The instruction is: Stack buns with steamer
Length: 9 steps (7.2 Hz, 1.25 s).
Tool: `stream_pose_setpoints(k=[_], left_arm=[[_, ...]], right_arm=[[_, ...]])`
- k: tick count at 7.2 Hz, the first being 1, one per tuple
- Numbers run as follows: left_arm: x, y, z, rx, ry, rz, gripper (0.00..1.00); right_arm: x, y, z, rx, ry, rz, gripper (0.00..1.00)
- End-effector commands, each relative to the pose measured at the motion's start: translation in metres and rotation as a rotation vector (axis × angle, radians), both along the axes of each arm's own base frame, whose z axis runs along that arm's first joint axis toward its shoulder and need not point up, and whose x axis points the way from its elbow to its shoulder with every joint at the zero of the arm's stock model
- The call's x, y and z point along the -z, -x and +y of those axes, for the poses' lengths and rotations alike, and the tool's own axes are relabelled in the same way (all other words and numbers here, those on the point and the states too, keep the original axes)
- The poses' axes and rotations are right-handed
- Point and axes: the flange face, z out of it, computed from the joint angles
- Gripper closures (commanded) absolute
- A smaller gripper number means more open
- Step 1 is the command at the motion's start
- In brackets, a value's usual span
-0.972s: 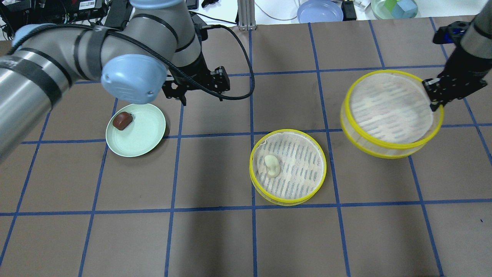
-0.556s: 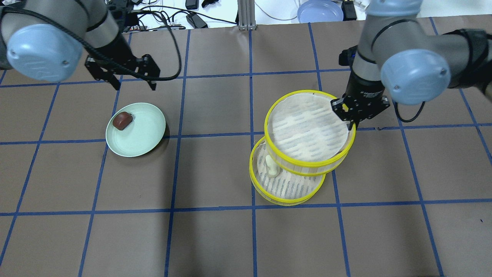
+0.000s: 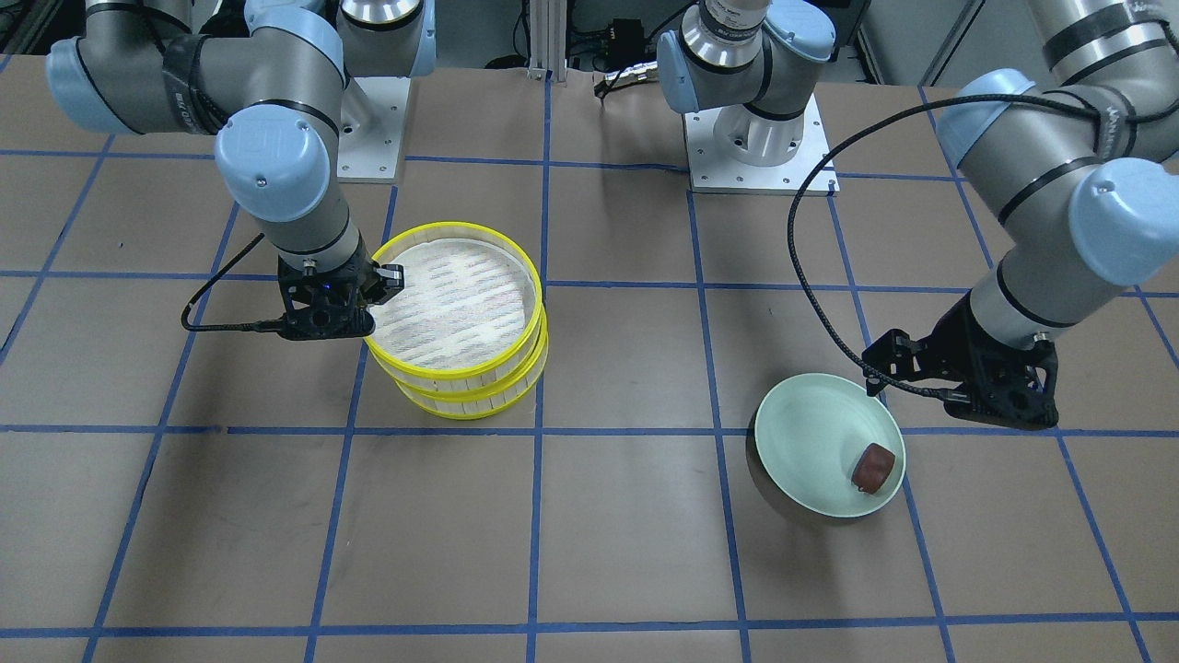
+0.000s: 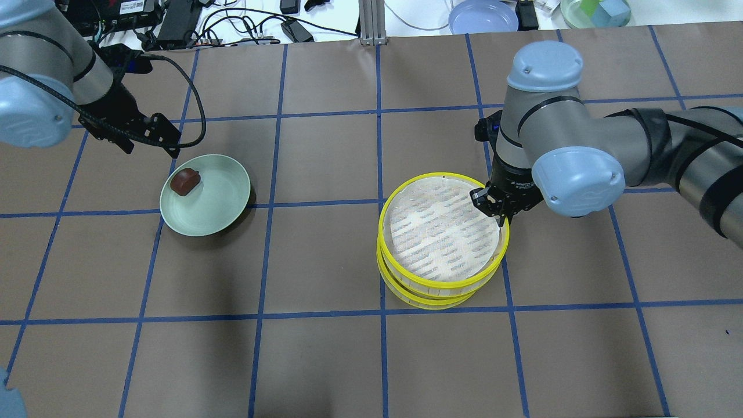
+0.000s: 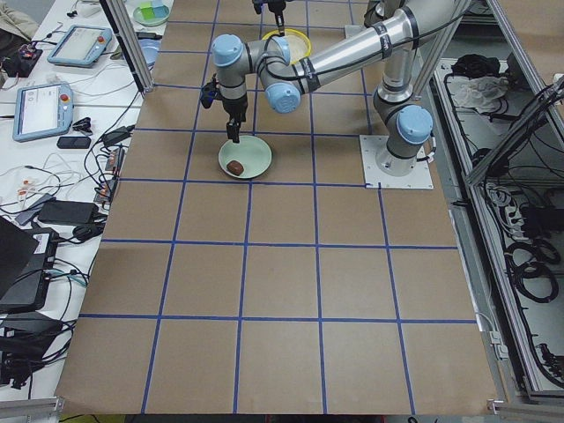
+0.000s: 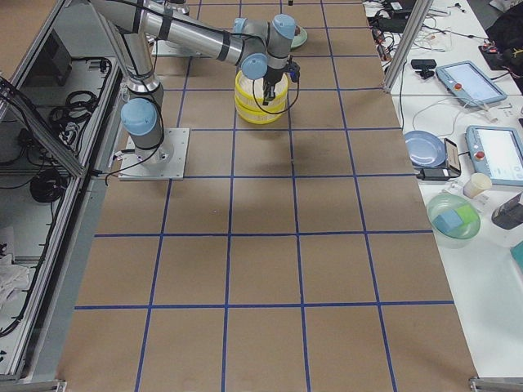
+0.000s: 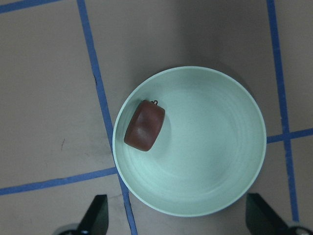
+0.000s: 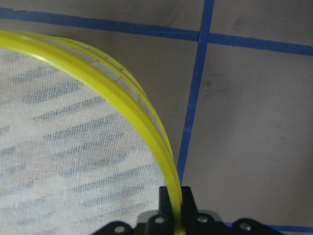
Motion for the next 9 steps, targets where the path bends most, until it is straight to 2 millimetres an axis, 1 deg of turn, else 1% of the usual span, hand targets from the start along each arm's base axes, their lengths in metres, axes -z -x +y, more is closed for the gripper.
stream_pose_setpoints(k=[1, 2, 3, 4, 5, 6, 7, 8, 9], left_arm=[[0.060, -0.007, -0.012, 0.179, -0.010, -0.005, 0.00], [0.080, -0.009, -0.017, 0.251, -0.029, -0.009, 0.00], [0.100, -0.016, -0.022, 0.305, -0.054, -0.057, 0.00], [0.115, -0.018, -0.026, 0.329, -0.065, -0.053, 0.00], [0.124, -0.019, -0.031, 0.328, -0.047, -0.061, 0.00], [0.129, -0.019, -0.032, 0.315, -0.050, -0.056, 0.00], [0.125, -0.019, -0.033, 0.315, -0.041, -0.053, 0.02], [0.124, -0.019, -0.033, 0.315, -0.045, -0.053, 0.12], [0.123, -0.018, -0.033, 0.315, -0.046, -0.054, 0.19]], right_arm=[[0.011, -0.006, 0.004, -0.018, 0.015, 0.004, 1.00], [0.013, -0.005, 0.004, -0.021, 0.013, 0.014, 1.00], [0.013, -0.005, 0.004, -0.021, 0.011, 0.016, 1.00], [0.015, -0.006, 0.002, -0.021, 0.014, 0.014, 1.00], [0.016, -0.007, 0.003, -0.025, 0.013, 0.016, 1.00], [0.017, -0.008, 0.004, -0.028, 0.012, 0.019, 1.00], [0.022, -0.011, 0.003, -0.032, 0.001, 0.022, 1.00], [0.022, -0.011, 0.003, -0.032, 0.001, 0.024, 0.75], [0.018, -0.011, 0.002, -0.026, 0.008, 0.022, 0.08]])
